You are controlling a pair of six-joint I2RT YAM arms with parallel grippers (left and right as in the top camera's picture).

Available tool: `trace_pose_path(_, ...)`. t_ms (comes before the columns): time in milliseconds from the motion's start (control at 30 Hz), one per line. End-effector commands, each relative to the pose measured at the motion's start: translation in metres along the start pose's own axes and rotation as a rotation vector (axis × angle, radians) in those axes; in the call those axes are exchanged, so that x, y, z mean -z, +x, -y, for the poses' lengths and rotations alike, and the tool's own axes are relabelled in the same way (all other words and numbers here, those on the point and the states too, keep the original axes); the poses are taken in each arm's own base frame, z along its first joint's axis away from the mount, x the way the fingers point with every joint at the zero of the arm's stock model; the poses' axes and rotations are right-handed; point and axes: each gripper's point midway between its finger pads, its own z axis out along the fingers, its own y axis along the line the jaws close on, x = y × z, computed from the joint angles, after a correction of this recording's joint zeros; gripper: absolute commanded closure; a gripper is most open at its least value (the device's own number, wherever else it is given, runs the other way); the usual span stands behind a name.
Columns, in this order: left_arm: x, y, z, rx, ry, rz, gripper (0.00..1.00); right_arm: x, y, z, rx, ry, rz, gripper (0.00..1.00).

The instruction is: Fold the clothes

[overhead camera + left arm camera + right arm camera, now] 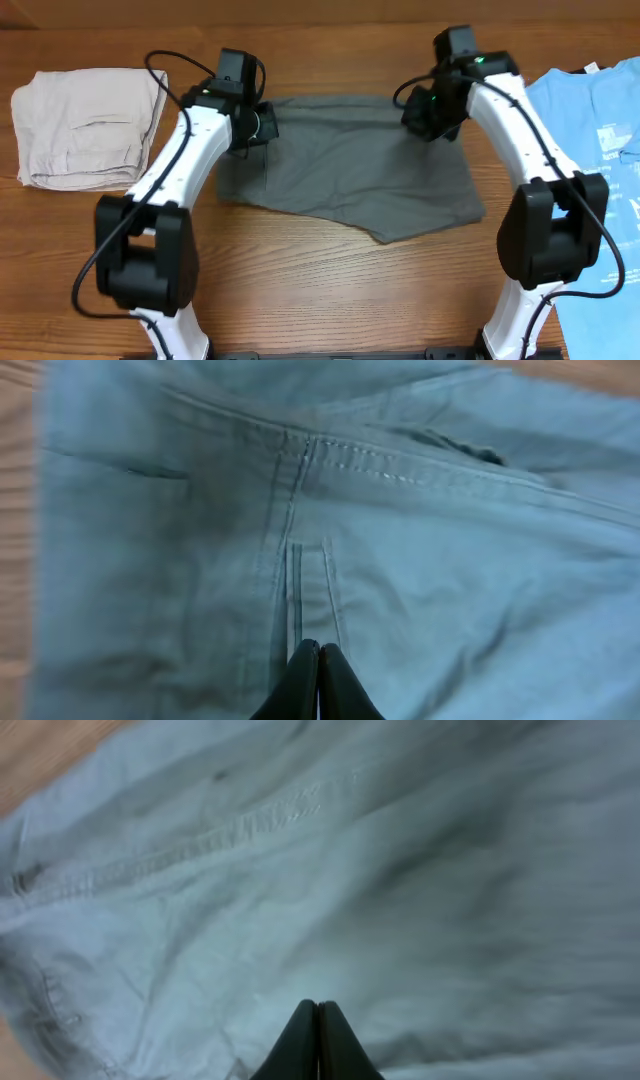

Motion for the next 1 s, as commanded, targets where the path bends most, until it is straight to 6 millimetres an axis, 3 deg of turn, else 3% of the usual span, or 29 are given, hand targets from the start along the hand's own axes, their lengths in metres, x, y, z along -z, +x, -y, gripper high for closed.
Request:
trace_pose_path(0,-0.020,0.002,0.006,-0.010,0.023,-0.019,0.95,-0.019,0.016,-0.012,0.031,-0.062,-0.031,0.96)
trace_pose_path(267,-0.059,-0.012,0.010,0.015,0.046,0.029,0.95,-0.068,-0.002,-0.023,0.091,-0.134,0.078,0.96)
trace_pose_path(467,-0.064,-0.032,0.017,0.008,0.074,0.112,0.95,-0.101,-0.032,-0.014,0.031,-0.102,0.188,0.96)
trace_pose_path(700,-0.060,-0.051,0.024,0.001,0.100,0.191,0.94,-0.110,-0.067,-0.024,0.059,-0.142,0.331,0.96)
trace_pose_path(800,-0.061,-0.055,0.010,0.009,0.025,0.218,0.95,-0.104,-0.083,-0.022,0.055,-0.114,0.418,0.96)
trace_pose_path(967,-0.076,-0.051,-0.006,0.017,-0.054,0.216,0.95,-0.104,-0.088,-0.012,0.042,-0.064,0.446,0.96)
